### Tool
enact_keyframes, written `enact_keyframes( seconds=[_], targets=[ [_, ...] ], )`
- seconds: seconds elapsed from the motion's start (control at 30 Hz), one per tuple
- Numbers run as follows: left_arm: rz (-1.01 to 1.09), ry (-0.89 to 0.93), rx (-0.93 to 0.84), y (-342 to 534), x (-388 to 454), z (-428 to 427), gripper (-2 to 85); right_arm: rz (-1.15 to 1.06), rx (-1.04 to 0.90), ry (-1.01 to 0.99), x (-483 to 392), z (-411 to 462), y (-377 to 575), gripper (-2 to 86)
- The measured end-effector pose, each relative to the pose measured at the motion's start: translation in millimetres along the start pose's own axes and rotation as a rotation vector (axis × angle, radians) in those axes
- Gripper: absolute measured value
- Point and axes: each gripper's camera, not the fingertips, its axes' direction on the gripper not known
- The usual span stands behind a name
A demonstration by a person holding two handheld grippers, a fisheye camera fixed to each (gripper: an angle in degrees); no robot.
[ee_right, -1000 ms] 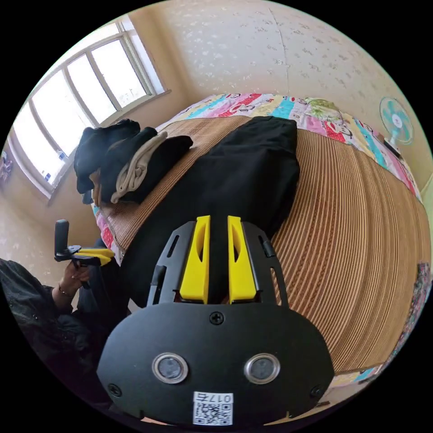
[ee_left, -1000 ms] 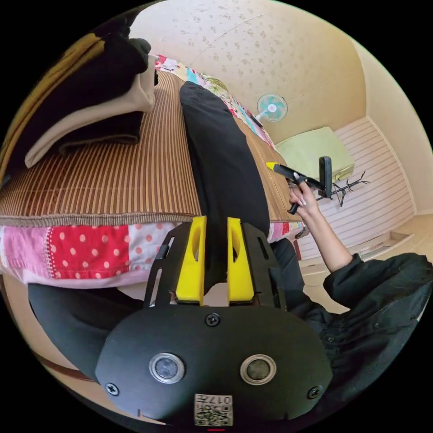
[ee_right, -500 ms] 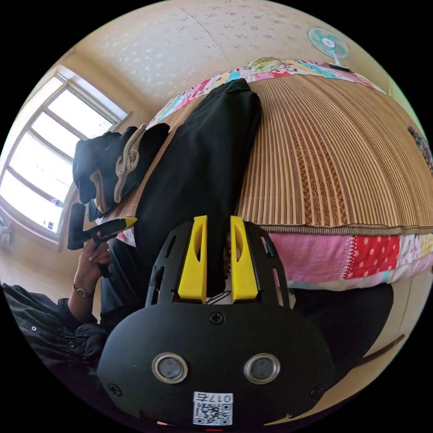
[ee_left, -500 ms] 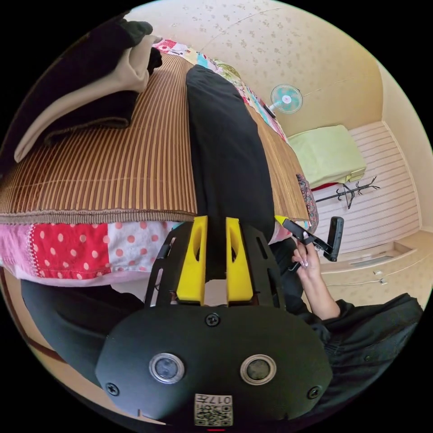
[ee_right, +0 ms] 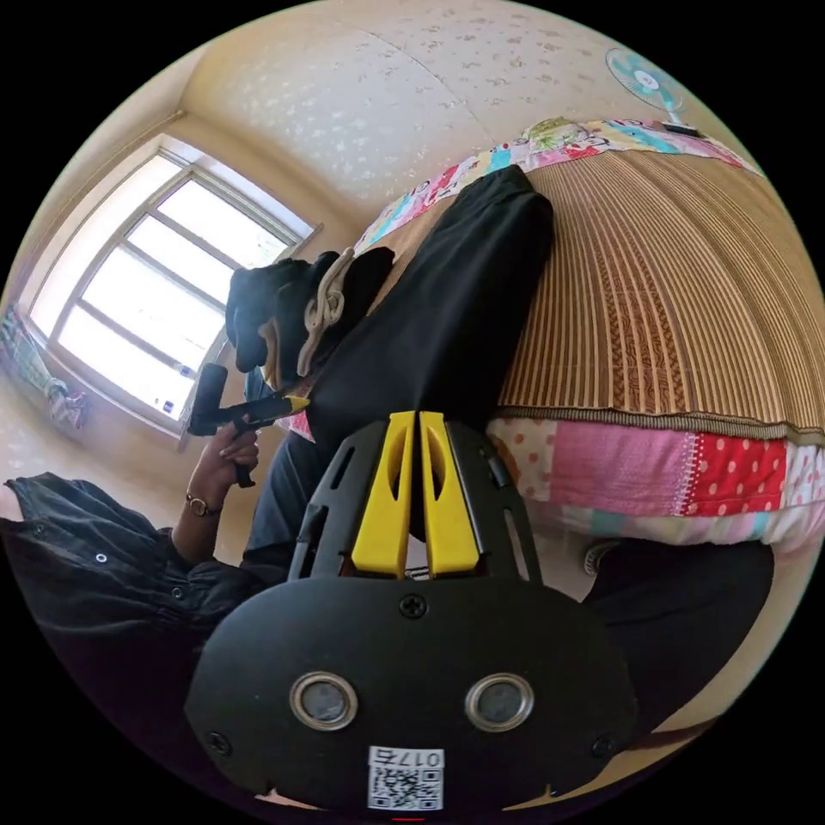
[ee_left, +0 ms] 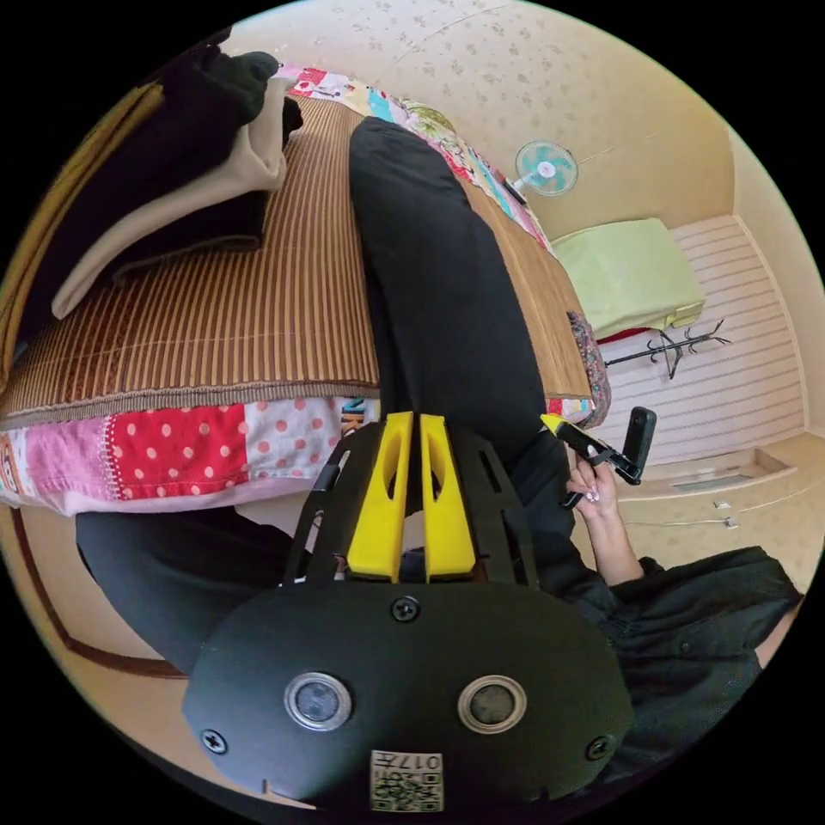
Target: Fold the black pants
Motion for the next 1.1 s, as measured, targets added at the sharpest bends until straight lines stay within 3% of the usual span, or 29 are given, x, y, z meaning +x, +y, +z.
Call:
enact_keyframes(
  seconds=[0.13, 0.23, 0.37, 0.43, 0.63, 0.8, 0.97, 1.1],
  targets=[
    [0.012, 0.029, 0.139, -24, -5, -11, 8.0, 0.082, 0.118, -0.082, 36, -18, -30, 6.7],
    [0.045, -0.024, 0.098, -54, -3, 9, 9.7, 0.126, 0.063, -0.143, 63, -4, -71, 11.4],
    [0.084, -0.058, 0.085, -45, 10, 34, 2.8, 0.093, -0.073, -0.131, 68, 33, -95, 11.2],
    [0.094, -0.061, 0.098, -26, 16, 38, 1.0, 0.011, -0.127, -0.016, 54, 39, -88, 7.4],
    [0.110, 0.066, 0.004, 9, 15, 26, -0.4, 0.048, -0.089, -0.043, 80, 4, -36, 4.3],
    [0.129, 0.072, 0.222, -31, -3, -21, 7.5, 0.131, 0.051, -0.079, 130, -27, -51, 7.3],
    [0.083, 0.019, 0.101, -98, -23, -1, 12.7, 0.167, 0.039, -0.172, 172, -12, -91, 11.9],
    [0.082, 0.093, 0.023, -91, -24, 13, 13.7, 0.134, 0.011, -0.232, 168, -1, -93, 13.7]
  ],
)
